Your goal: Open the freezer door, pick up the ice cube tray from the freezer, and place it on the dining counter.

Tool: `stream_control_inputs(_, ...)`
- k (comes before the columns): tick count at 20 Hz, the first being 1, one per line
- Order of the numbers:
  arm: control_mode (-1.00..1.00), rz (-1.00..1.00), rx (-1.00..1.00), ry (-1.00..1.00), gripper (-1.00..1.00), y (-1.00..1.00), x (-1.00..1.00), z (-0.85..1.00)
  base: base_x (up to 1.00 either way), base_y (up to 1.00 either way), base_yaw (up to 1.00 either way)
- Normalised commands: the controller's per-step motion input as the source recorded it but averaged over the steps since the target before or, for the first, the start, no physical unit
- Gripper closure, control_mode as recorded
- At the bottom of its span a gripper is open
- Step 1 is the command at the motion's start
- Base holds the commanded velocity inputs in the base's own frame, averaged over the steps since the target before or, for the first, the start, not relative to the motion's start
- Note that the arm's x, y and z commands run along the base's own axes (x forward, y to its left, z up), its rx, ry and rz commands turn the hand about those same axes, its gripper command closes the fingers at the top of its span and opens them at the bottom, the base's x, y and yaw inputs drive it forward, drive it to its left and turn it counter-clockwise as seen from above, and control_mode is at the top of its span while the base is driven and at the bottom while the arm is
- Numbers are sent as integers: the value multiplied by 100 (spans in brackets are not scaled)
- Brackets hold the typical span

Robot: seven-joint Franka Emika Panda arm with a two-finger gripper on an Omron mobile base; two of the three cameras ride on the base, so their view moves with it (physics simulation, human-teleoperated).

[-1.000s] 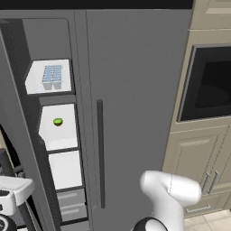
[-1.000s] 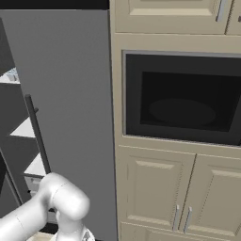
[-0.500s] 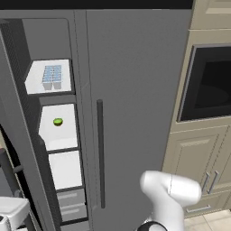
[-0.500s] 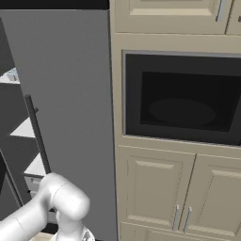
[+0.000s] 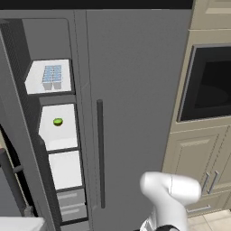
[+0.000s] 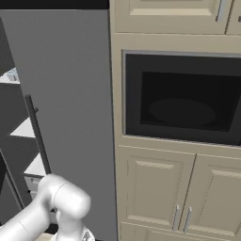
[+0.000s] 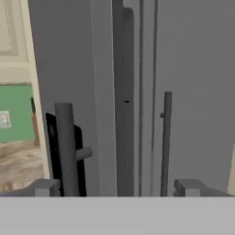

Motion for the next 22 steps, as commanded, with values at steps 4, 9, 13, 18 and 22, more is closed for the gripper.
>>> stream_control_inputs(4, -100, 35, 10, -10, -100, -95, -14, 39, 0, 0, 0)
stream_control_inputs(9, -100, 32, 13, -1, -100, -99, 0, 34, 0, 0, 0)
stream_control_inputs(13, -100, 24, 10, 0, -100, -100, 0, 16, 0, 0, 0)
stream_control_inputs(18, -100, 22, 8, 0, -100, -100, 0, 10, 0, 0, 0)
stream_control_inputs(22, -100, 26, 7, 0, -100, -76, 7, 13, 0, 0, 0)
